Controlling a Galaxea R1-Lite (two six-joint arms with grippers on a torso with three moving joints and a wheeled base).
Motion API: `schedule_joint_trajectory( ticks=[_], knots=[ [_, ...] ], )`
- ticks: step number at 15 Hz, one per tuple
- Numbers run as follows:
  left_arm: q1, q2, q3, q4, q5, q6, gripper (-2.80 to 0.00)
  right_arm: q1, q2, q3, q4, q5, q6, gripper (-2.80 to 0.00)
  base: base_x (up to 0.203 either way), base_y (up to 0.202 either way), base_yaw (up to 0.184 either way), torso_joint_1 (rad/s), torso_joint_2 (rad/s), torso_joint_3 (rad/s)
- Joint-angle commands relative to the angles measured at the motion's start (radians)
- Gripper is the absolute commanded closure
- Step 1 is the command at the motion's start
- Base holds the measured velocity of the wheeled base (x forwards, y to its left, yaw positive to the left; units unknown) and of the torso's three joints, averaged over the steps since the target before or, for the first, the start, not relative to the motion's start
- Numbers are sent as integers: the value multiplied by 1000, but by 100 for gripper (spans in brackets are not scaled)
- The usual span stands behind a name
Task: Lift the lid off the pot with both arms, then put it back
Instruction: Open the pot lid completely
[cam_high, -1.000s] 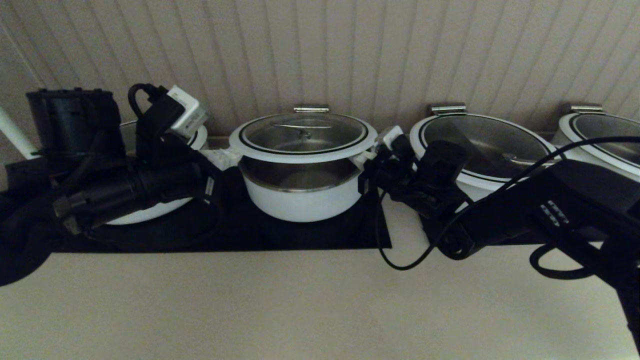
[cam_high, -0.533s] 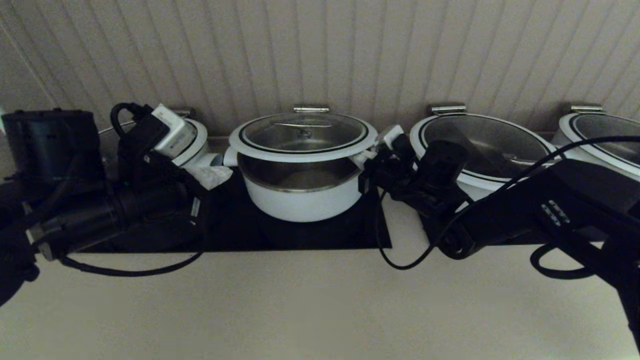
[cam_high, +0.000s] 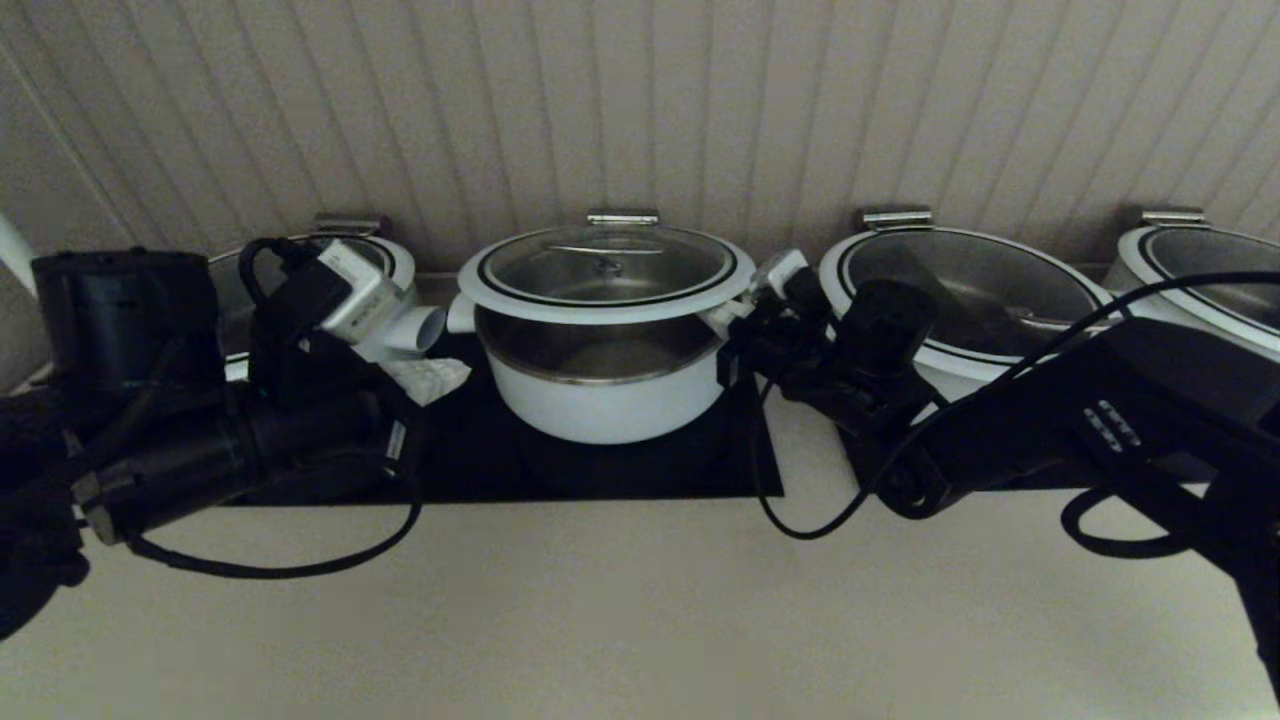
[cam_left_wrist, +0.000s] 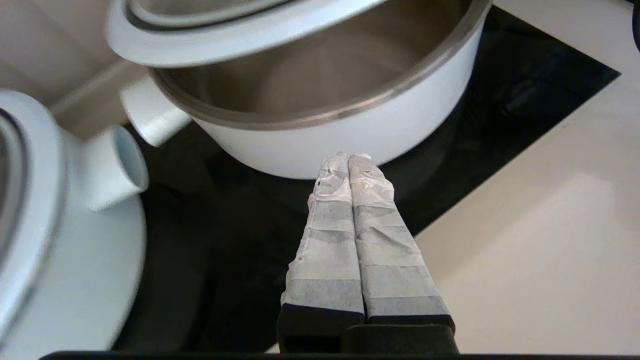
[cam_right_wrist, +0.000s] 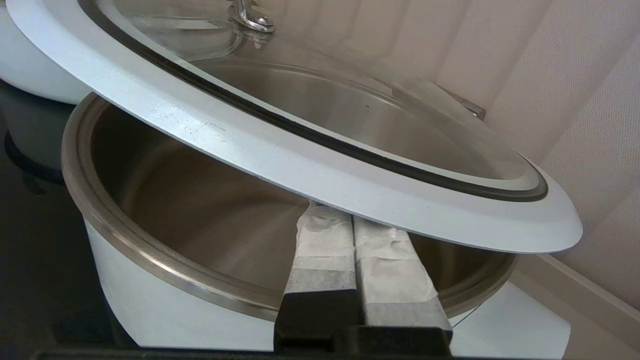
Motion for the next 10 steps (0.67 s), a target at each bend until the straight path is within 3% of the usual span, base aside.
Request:
schedule_joint_trajectory(
  ticks=[1,10],
  knots=[
    [-2,45,-2,-4,0,-15,0,0,-2,0,-7,2,-2,0,0,0,0,0,0,0],
    [-48,163,-62,-99,2,-18,0,0,-3,-1,-7,2,-2,0,0,0,0,0,0,0]
  ],
)
